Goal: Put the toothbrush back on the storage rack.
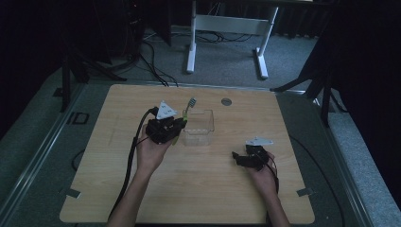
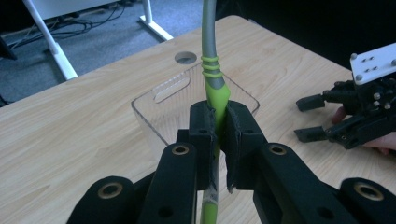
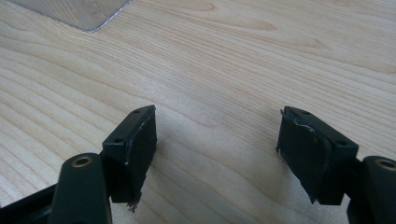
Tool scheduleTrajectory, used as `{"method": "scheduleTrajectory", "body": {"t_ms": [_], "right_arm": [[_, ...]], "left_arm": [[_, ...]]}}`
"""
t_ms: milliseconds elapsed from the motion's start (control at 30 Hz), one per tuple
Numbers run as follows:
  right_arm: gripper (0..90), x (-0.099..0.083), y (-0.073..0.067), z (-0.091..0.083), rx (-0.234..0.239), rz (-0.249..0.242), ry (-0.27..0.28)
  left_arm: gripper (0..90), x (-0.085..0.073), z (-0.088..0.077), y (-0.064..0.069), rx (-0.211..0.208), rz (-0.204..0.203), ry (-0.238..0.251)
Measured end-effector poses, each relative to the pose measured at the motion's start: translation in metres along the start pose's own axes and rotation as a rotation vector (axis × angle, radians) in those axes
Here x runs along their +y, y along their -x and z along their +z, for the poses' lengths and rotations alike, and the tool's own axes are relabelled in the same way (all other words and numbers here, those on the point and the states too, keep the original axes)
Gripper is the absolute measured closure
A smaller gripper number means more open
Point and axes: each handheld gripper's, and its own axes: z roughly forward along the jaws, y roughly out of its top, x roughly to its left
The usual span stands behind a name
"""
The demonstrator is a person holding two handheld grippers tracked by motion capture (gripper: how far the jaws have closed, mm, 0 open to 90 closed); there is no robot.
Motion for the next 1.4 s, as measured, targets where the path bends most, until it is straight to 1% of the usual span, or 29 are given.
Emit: {"method": "scheduleTrajectory", "body": {"t_ms": [300,367,767,967,1033,1100,1233,1400], "right_arm": [[28.3,0.0,0.0,0.0,0.0,-0.003,0.001],[28.3,0.0,0.0,0.0,-0.001,-0.003,0.002],[28.3,0.0,0.0,0.0,0.0,-0.001,0.001],[28.2,0.0,0.0,0.0,0.0,-0.002,0.001],[28.2,0.0,0.0,0.0,0.0,-0.002,0.0],[28.3,0.0,0.0,0.0,0.0,-0.002,0.0],[28.2,0.0,0.0,0.0,0.001,-0.002,0.001],[28.3,0.0,0.0,0.0,0.001,-0.003,0.001]], "left_arm": [[82.0,0.001,0.002,0.0,-0.008,-0.012,0.03],[82.0,0.003,0.002,-0.001,-0.013,-0.021,0.042],[82.1,0.007,0.006,0.001,-0.021,-0.024,0.071],[82.0,0.009,0.008,0.0,-0.028,-0.033,0.087],[82.0,0.01,0.009,-0.001,-0.042,-0.028,0.1],[82.0,0.012,0.009,-0.001,-0.042,-0.021,0.104],[82.0,0.015,0.01,-0.001,-0.048,-0.023,0.119],[82.0,0.017,0.012,-0.001,-0.05,-0.02,0.12]]}}
